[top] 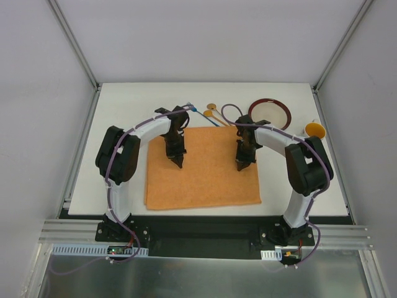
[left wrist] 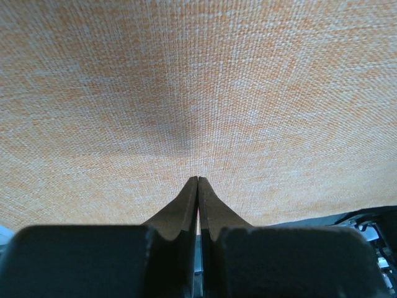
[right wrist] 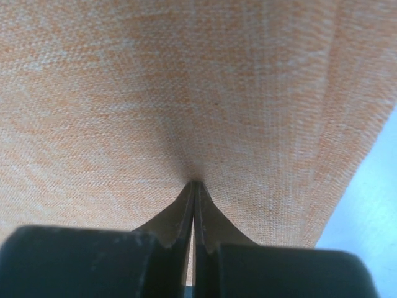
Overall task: Set the dinner table for one person
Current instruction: Move the napkin to the center of the board.
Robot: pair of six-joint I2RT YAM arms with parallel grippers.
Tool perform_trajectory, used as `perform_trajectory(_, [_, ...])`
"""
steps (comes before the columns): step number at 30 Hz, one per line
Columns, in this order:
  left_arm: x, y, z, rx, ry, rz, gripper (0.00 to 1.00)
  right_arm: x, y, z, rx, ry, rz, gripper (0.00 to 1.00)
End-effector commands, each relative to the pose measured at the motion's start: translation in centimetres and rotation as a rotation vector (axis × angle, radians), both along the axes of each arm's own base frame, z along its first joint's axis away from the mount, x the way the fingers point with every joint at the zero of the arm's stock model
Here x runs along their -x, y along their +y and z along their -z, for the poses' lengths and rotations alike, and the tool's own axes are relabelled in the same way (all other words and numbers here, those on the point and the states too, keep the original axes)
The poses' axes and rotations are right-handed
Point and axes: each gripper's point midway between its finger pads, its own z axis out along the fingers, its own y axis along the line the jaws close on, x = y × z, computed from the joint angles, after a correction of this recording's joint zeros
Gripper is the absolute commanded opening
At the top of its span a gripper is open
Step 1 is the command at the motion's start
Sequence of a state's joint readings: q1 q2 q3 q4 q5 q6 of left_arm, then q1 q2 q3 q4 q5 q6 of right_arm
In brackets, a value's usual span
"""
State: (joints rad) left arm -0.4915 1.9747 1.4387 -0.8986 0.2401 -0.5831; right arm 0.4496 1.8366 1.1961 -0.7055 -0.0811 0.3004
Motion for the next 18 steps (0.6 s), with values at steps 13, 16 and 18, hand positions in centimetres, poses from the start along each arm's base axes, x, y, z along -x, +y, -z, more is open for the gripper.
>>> perform_trajectory(13, [-1.4,2.2,-4.3,-0.123,-0.125,0.003,0.0,0.6,-3.5,-2.6,0.12,-0.069,0.1,0.01])
perform_trajectory(16, [-1.7,5.0,-5.7,-0.155,-0.17,-0.123,0.0,-1.5,-2.9,-5.2,0.084,-0.153,0.087,0.01])
perform_trajectory(18, [-1.5,7.8,-5.4,-0.215,-0.173,-0.202,0.0,-2.7,-2.6,-6.4,0.072,-0.185,0.064,0.01])
